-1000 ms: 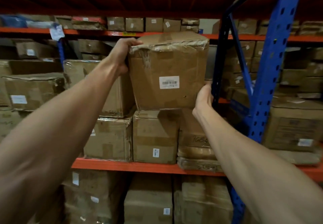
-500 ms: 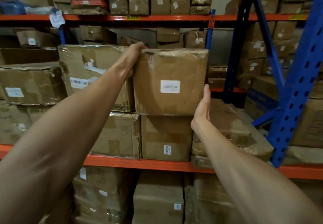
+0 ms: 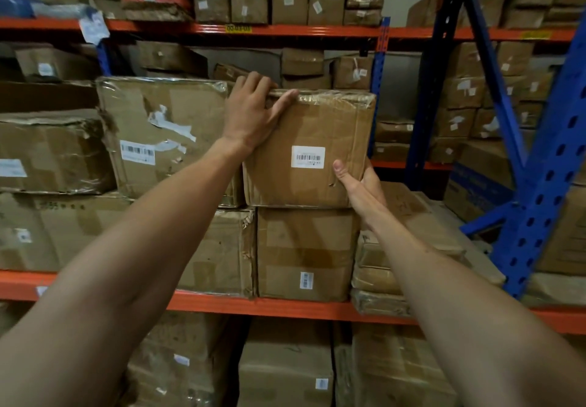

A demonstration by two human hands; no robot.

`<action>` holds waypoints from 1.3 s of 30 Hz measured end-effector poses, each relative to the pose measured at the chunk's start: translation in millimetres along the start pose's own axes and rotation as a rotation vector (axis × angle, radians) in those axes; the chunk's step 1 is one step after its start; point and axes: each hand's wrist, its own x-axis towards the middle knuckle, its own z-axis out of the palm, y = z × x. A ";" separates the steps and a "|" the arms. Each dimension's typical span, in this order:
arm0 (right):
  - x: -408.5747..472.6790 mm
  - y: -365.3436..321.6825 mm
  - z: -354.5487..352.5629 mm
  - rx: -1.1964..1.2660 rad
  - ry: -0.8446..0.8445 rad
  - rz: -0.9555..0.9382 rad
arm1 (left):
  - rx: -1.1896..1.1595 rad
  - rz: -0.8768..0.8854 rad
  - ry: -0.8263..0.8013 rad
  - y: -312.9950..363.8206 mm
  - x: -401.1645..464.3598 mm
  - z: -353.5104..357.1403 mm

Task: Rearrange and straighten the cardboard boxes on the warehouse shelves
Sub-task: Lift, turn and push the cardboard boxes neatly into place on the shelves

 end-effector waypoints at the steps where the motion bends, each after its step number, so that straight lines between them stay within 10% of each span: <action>1: 2.6 0.7 0.5 -0.008 0.007 0.004 | 0.014 -0.005 -0.007 -0.4 1.0 3.3; 16: 11.8 10.0 12.3 -0.048 0.054 0.008 | 0.129 0.028 0.085 -12.2 6.4 28.1; 24: 7.3 -15.1 2.0 -0.230 -0.004 0.145 | 0.291 0.155 -0.349 -30.7 -0.4 -35.9; 39: 6.0 -170.3 96.4 -0.676 0.015 -0.383 | -0.258 -0.823 -0.340 -189.2 -38.6 -200.7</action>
